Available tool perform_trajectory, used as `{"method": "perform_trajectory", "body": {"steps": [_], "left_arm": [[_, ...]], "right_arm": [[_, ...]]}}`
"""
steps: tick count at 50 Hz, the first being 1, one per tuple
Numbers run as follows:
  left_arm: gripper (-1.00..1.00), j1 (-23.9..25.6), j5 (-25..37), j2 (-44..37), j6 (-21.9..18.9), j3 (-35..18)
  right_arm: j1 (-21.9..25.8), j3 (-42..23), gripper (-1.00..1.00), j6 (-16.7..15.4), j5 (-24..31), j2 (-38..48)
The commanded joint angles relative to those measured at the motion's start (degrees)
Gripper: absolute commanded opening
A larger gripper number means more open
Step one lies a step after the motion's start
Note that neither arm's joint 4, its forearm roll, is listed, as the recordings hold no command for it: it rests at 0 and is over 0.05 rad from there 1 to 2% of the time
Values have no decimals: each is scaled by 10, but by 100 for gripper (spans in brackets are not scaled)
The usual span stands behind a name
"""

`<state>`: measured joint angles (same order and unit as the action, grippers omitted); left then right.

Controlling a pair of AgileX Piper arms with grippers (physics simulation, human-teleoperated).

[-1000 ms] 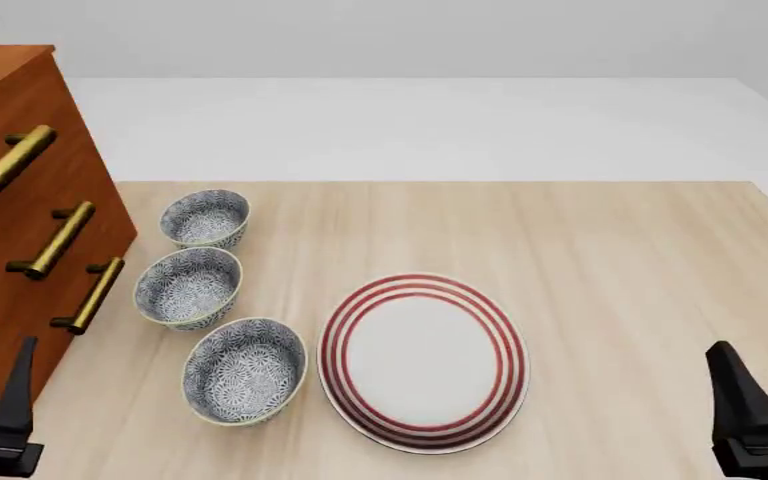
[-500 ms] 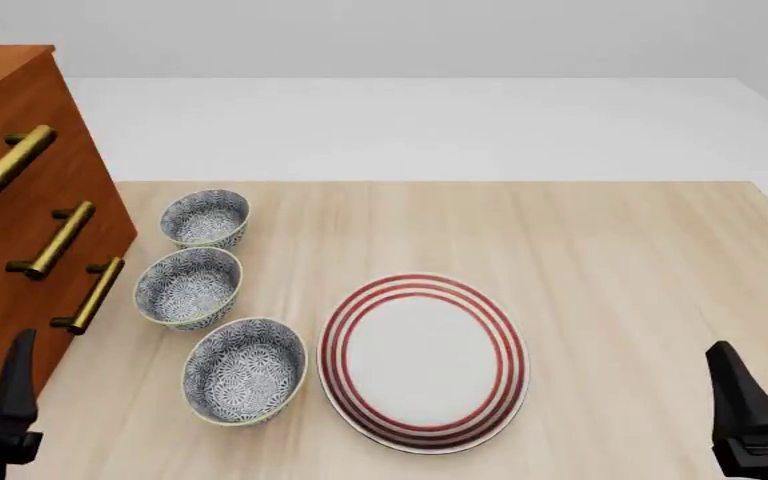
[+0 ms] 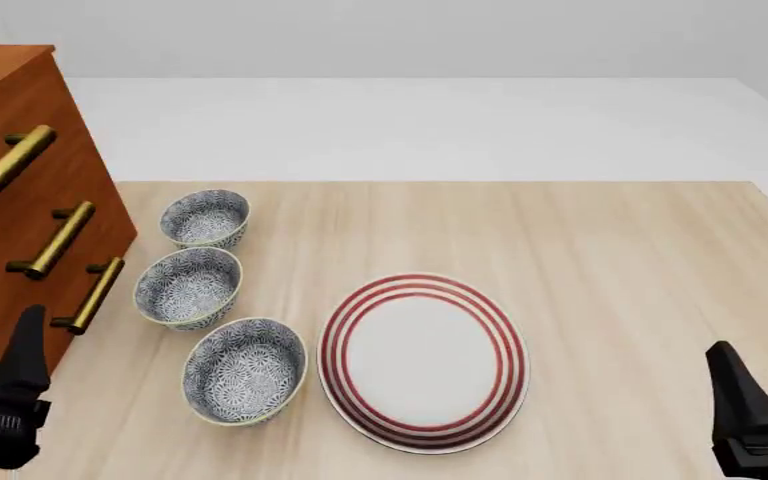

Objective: Open the top drawer of the cabinet.

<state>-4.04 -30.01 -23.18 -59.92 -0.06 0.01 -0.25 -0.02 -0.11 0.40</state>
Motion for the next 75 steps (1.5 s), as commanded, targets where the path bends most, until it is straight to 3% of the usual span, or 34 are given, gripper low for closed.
{"method": "perform_trajectory", "body": {"steps": [1,18,40,75], "left_arm": [[100,-15,-94,-94,-35,0],[100,-31,-195,-197,-71,0],[100,-50,-258,-278,-114,-6],[100,-87,-236,-331,-162,-92]], "right_arm": [[0,0,100,0,0,0],[0,0,100,0,0,0],[0,0,100,0,0,0],[0,0,100,0,0,0]]}}
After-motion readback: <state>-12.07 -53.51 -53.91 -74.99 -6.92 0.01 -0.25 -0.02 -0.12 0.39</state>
